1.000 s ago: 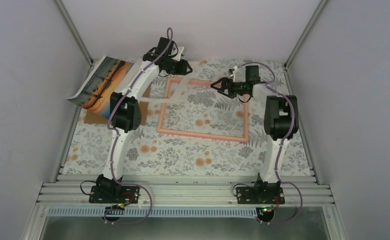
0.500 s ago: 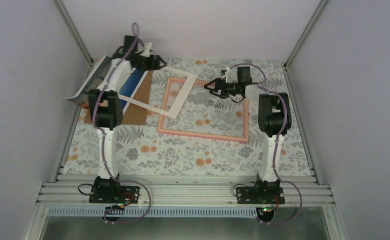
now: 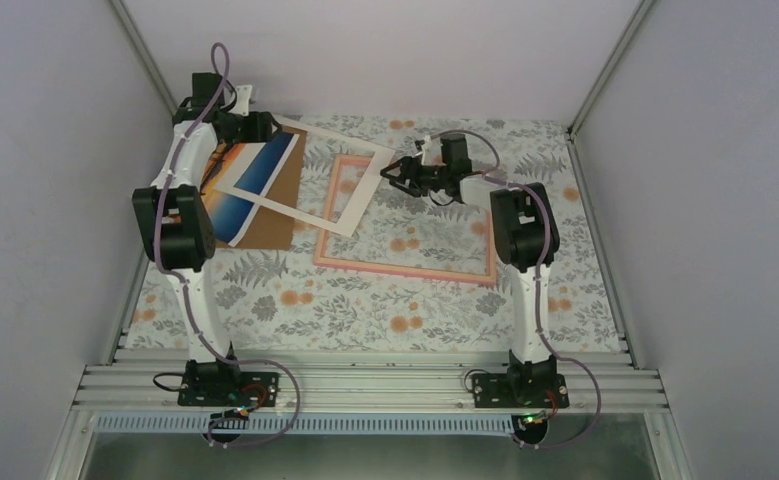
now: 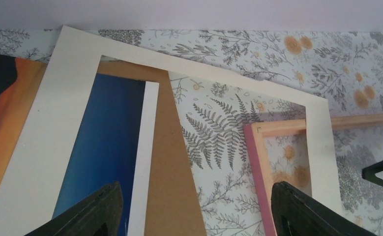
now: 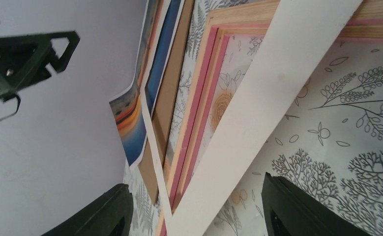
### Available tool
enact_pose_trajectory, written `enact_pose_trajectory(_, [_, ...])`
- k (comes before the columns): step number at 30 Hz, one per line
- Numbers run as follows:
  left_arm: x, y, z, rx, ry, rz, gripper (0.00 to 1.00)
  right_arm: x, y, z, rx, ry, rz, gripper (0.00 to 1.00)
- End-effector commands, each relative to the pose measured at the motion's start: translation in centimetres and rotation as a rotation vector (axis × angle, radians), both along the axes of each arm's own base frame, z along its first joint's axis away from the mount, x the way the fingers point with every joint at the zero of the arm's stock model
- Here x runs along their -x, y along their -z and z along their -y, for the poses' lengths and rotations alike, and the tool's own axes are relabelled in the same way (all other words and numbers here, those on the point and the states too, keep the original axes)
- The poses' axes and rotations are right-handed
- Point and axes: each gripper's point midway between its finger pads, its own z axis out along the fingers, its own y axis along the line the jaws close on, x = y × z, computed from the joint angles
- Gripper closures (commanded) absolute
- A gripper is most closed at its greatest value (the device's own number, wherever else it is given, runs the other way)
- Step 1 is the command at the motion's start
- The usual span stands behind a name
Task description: Put the photo into the frame
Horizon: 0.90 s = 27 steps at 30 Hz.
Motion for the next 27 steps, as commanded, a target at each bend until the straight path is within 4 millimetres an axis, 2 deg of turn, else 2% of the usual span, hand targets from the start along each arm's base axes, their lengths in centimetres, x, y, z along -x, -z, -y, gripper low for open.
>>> enact_pose_trajectory(1, [0.8, -1.7, -0.7, -0.038, -0.015, 0.054, 0.24, -1.4, 0.7, -1.4, -0.031, 0.08, -0.044, 0.36])
enact_pose_trajectory(11, [3.0, -1.7, -0.9, -0.031, -0.041, 0.052, 0.24, -0.9, 2.6, -3.7, -0.057, 0.1, -0.133, 0.44])
enact_pose_trajectory(15, [3.4, -1.6, -0.9, -0.023, -0.053, 0.048, 0.25, -0.8, 2.7, -4.8, -0.074, 0.09, -0.146, 0.48])
enact_pose_trajectory(20, [3.6, -1.8, -0.9, -0.025, -0.06, 0.05, 0.25, -0.4, 4.3, -5.1, -0.078, 0.106, -0.215, 0.51])
enact_pose_trajectory(22, [3.7, -2.5, -0.7, -0.014, -0.056, 0.062, 0.25, -0.2, 4.4, -5.1, -0.095, 0.107, -0.232, 0.58])
enact_pose_trajectory(25, [3.8, -3.0, -0.7, -0.019, -0.052, 0.074, 0.25, -0.1, 3.4, -5.3, -0.108, 0.082, -0.203, 0.76])
enact_pose_trajectory(27, [3.9, -3.0, -0.8, -0.026, -0.052, 0.077, 0.25, -0.1, 2.0, -5.5, -0.118, 0.05, -0.159, 0.93])
